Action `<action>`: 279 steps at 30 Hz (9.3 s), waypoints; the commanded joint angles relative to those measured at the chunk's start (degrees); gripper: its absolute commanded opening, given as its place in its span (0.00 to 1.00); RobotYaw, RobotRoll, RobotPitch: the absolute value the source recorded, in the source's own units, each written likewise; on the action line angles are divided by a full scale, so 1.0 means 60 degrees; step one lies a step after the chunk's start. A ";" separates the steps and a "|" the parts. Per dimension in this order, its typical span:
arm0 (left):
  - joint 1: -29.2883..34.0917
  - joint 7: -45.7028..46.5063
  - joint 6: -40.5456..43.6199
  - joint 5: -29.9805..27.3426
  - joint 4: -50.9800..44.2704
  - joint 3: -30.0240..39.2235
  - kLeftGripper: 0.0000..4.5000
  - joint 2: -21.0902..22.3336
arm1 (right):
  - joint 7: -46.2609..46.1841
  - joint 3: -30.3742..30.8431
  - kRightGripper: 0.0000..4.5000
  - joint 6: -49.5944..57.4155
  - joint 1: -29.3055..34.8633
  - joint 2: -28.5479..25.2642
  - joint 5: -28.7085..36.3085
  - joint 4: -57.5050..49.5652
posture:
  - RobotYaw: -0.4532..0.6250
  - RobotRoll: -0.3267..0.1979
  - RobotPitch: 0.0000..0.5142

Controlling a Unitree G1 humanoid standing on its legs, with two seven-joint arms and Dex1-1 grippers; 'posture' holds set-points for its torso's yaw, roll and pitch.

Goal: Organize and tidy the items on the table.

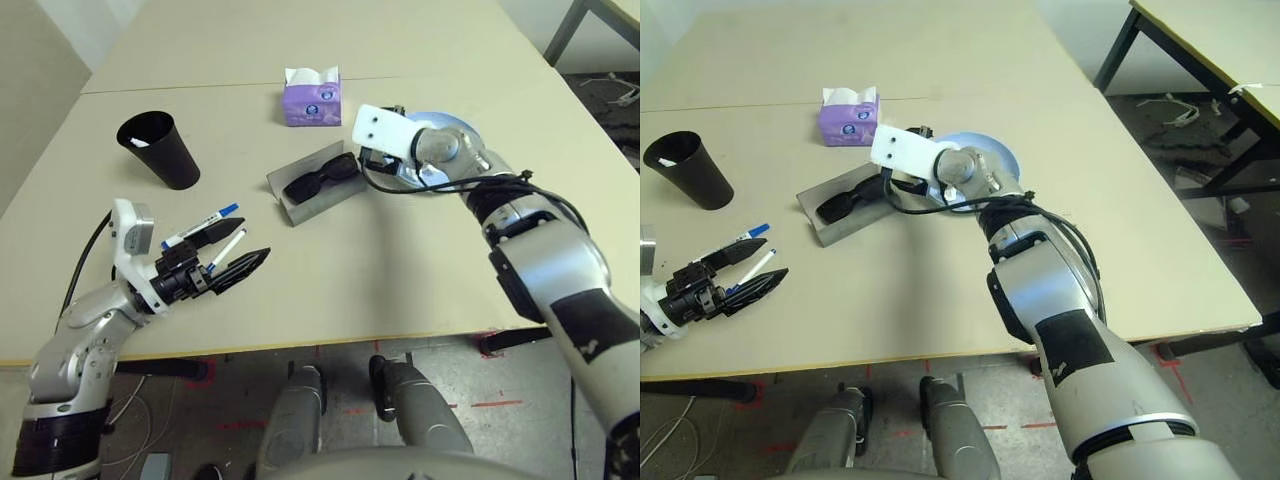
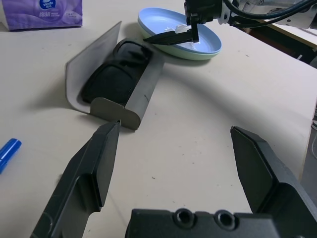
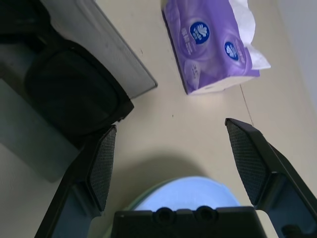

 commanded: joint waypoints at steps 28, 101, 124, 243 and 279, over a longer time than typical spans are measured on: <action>0.0152 0.0117 -0.0435 0.0262 0.0638 0.0247 1.00 0.0021 | 0.7595 -0.4911 0.99 0.6496 0.7813 -0.4389 0.7673 -1.0556 | 0.36 0.62 0.43; -0.6750 0.1878 -0.3400 0.4673 0.8554 -0.2257 0.00 -0.1847 | 0.7659 -0.5247 1.00 0.2390 0.9867 -0.3537 0.9100 -1.0005 | 0.23 0.62 0.32; -0.5134 0.0187 -0.1908 0.4348 0.5418 -0.2585 0.00 -0.0725 | 0.7890 -0.4881 1.00 0.2718 0.9762 -0.3407 0.9184 -1.0207 | 0.25 0.62 0.34; -0.9189 0.3573 -0.5719 0.4361 1.1903 0.0558 0.01 0.1072 | 0.7216 -0.3410 1.00 0.5797 0.8268 -0.2649 0.9567 -1.1855 | 0.32 0.62 0.33; -0.7536 -0.0355 -0.3403 0.2058 0.4813 -0.0936 0.99 0.0830 | 0.7281 -0.3187 1.00 0.5760 0.8367 -0.2653 0.9433 -1.1980 | 0.33 0.62 0.34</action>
